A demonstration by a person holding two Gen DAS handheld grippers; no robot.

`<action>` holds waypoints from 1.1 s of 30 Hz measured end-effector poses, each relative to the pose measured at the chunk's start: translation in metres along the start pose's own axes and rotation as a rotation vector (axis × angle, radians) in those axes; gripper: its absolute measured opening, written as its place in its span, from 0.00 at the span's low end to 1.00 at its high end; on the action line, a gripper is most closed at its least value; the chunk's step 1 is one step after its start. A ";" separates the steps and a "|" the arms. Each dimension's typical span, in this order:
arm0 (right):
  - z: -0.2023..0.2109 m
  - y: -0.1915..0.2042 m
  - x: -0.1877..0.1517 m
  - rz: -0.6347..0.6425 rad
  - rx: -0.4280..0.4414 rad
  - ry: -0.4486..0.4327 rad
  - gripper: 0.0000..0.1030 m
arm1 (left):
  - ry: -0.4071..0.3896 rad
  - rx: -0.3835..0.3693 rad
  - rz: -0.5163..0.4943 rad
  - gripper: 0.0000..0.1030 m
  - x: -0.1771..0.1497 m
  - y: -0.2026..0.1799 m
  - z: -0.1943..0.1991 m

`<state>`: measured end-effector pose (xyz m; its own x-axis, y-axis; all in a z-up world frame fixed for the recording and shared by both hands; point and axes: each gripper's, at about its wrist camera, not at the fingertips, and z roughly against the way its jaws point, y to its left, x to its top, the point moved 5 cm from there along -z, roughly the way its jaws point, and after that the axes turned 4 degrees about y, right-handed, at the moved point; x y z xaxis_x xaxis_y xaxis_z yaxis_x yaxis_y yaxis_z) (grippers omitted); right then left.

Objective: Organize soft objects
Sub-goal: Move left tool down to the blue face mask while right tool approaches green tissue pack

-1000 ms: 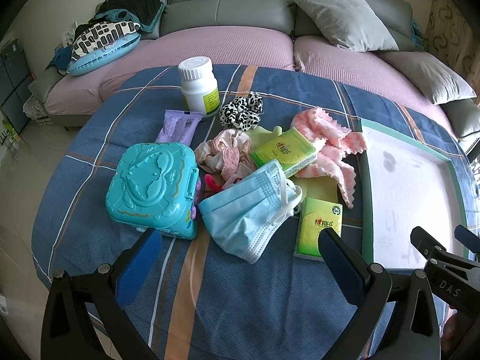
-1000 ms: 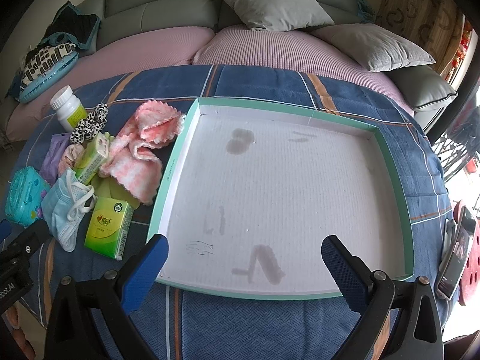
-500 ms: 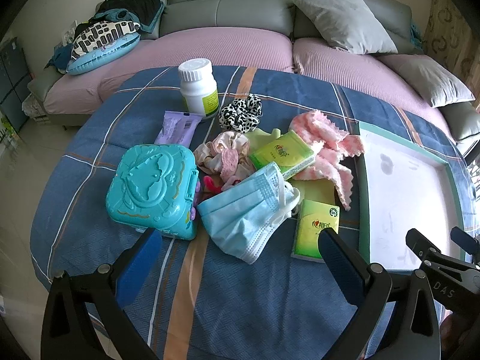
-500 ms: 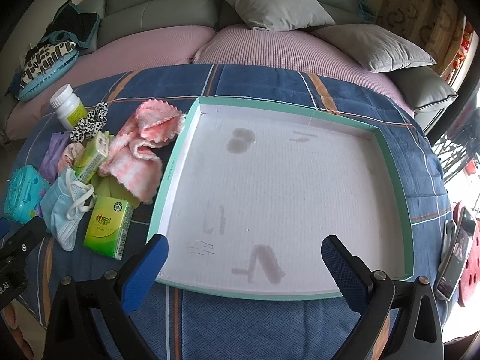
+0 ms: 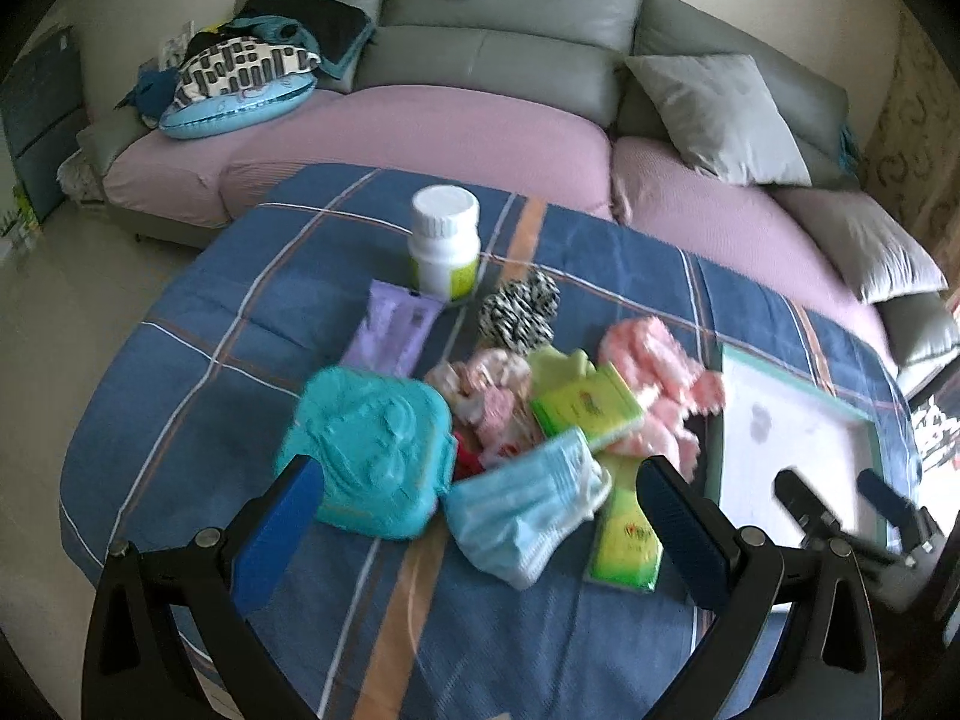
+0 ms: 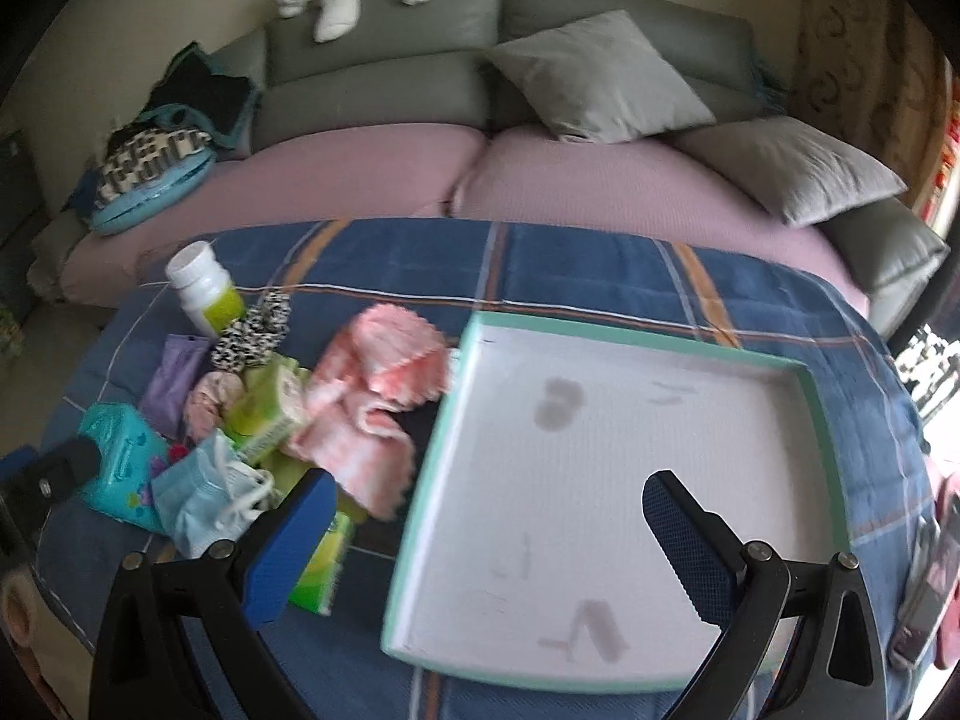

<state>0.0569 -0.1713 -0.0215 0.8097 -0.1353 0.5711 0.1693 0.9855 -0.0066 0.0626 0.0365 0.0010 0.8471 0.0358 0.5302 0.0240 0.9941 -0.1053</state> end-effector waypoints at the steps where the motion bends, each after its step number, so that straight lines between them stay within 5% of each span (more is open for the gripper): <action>1: -0.002 0.006 0.001 0.020 0.012 -0.001 1.00 | 0.001 0.002 0.010 1.00 0.004 0.003 -0.001; 18: -0.023 0.041 -0.009 0.159 0.154 0.054 0.85 | 0.052 -0.095 0.048 1.00 -0.022 -0.016 -0.012; 33: -0.019 0.075 -0.046 0.230 0.251 0.126 0.77 | 0.198 -0.105 0.278 0.99 -0.058 0.019 -0.046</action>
<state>0.0429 -0.0928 -0.0641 0.8762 0.0972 0.4721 -0.1562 0.9838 0.0874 0.0378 0.0487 -0.0702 0.9152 0.2730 0.2964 -0.1764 0.9327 -0.3144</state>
